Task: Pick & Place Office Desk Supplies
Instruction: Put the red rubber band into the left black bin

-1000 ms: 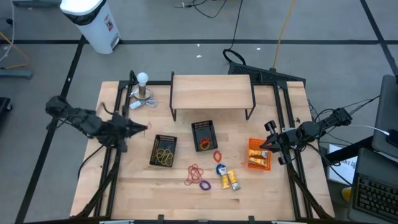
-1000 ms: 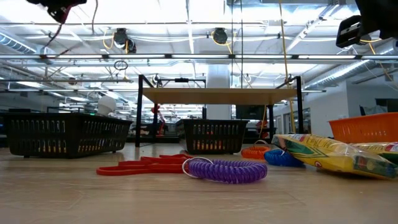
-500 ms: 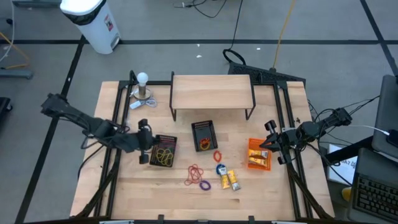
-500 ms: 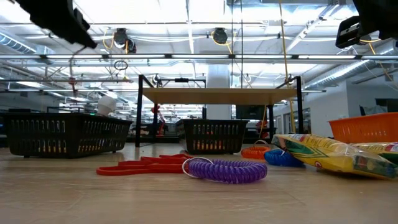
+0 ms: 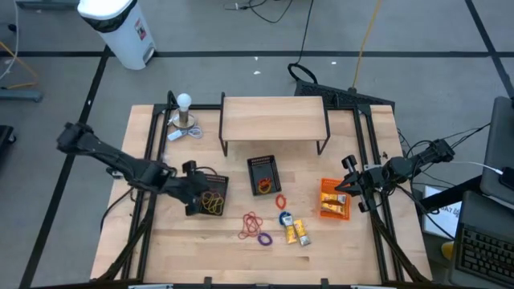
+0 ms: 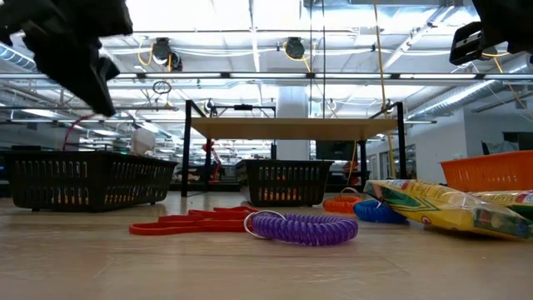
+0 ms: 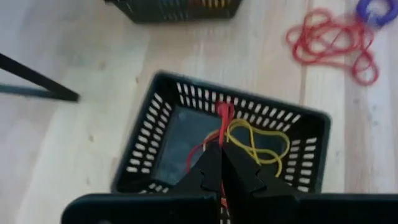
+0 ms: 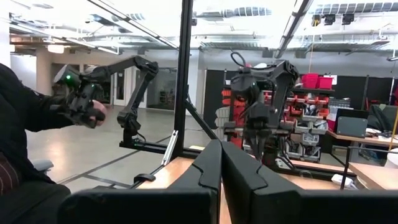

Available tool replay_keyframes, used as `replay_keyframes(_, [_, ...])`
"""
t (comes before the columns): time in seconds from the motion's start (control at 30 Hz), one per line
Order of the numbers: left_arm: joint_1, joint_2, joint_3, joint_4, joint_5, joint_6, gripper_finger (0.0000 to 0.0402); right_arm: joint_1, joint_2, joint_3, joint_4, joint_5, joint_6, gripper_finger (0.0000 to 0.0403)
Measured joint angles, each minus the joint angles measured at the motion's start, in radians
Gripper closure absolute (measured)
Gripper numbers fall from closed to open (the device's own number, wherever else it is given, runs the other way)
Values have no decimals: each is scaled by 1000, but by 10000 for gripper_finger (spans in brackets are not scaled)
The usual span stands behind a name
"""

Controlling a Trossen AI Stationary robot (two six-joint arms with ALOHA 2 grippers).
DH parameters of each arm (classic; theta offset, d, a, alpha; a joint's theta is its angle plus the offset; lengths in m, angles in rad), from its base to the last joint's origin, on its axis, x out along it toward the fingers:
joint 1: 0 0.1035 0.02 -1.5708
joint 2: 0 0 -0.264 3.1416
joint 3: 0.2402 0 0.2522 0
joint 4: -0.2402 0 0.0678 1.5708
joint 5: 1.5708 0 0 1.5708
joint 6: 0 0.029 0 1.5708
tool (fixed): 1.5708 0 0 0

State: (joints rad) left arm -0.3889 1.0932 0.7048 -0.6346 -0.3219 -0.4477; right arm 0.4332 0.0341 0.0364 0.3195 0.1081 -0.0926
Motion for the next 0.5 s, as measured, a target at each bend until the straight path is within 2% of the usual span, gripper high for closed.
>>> replay_keyframes(0.13, [28, 69, 0, 0, 52, -4, 396, 0, 0, 0, 0, 0, 1, 403])
replay_keyframes(0.23, [42, 92, 0, 0, 101, -3, 375, 0, 0, 0, 0, 0, 1, 403])
replay_keyframes(0.37, [60, 86, 0, 18, 166, 8, 324, 0, 0, 0, -2, 0, 1, 403])
replay_keyframes(0.5, [77, 29, 1, 13, 171, 9, 254, 0, 0, 0, -2, 0, 1, 403])
